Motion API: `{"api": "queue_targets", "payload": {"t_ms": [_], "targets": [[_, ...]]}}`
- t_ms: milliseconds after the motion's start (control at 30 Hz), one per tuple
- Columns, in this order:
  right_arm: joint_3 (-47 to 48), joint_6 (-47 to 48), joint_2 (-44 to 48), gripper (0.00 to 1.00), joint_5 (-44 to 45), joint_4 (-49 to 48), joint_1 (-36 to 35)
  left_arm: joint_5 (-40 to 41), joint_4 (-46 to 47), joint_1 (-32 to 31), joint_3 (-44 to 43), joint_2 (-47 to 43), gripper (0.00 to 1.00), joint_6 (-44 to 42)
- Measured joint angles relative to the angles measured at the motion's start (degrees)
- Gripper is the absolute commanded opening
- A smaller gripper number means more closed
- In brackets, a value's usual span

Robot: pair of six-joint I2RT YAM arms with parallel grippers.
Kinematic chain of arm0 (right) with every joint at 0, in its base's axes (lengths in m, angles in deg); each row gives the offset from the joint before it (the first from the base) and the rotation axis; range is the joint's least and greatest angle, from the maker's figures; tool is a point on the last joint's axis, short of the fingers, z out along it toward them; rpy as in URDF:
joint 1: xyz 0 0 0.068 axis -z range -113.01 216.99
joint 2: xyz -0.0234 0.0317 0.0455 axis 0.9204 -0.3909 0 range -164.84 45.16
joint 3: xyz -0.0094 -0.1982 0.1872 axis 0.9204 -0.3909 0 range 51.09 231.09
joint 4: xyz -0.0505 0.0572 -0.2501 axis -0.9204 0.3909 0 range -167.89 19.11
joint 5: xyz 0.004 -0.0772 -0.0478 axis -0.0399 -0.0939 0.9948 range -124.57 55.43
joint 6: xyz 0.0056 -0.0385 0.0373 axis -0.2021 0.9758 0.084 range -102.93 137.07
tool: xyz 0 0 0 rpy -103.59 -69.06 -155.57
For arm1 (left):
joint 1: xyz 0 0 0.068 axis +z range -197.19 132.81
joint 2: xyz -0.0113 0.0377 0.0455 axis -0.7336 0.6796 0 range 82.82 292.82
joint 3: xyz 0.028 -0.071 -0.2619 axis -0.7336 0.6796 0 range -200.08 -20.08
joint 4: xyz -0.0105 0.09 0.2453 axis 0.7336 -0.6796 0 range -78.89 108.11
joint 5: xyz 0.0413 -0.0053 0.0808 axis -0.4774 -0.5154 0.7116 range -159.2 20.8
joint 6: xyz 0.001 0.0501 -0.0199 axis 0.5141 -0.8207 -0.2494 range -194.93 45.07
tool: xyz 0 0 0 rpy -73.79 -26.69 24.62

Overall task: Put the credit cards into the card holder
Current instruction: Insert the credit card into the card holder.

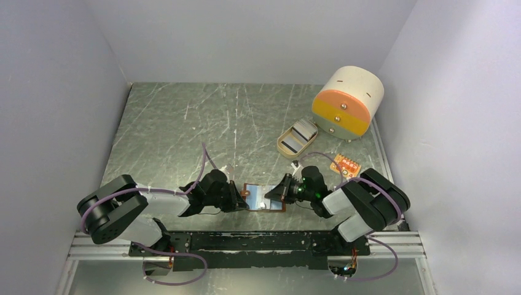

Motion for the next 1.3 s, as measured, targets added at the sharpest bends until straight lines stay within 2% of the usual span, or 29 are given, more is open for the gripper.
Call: {"api": "queue_targets", "payload": {"t_ms": [67,200,300,333,533,700,1133,1300], "targets": [[0.9,0.5,-0.2,0.07,-0.2,1.0,-0.1,0.0,0.0,0.0,0.0,0.0,0.15,0.0],[2.9,1.7,0.7,0.25,0.4,5.7,-0.7,0.0,-0.4,0.0,-0.2,0.0,0.15,-0.2],[4.4,3.1,3.6,0.31,2.2,12.1,-1.2,0.0,-0.4,0.0,-0.4,0.0,0.15,-0.2],[6.3,4.9,8.0,0.34,5.1,19.9,-1.4,0.0,-0.2,0.0,-0.7,0.0,0.15,-0.3],[9.1,8.0,13.7,0.35,10.2,31.3,-1.4,0.0,-0.1,0.0,-0.8,0.0,0.15,-0.3],[9.4,8.4,16.0,0.35,11.8,35.2,-1.5,0.0,-0.1,0.0,-0.8,0.0,0.15,-0.3],[9.4,3.3,11.8,0.35,12.4,29.6,-7.3,-0.1,-0.2,0.0,-1.0,0.5,0.18,-0.7],[9.2,2.1,9.2,0.35,12.4,26.1,-8.0,-0.6,-0.2,0.0,-1.3,1.0,0.22,-0.9]]}}
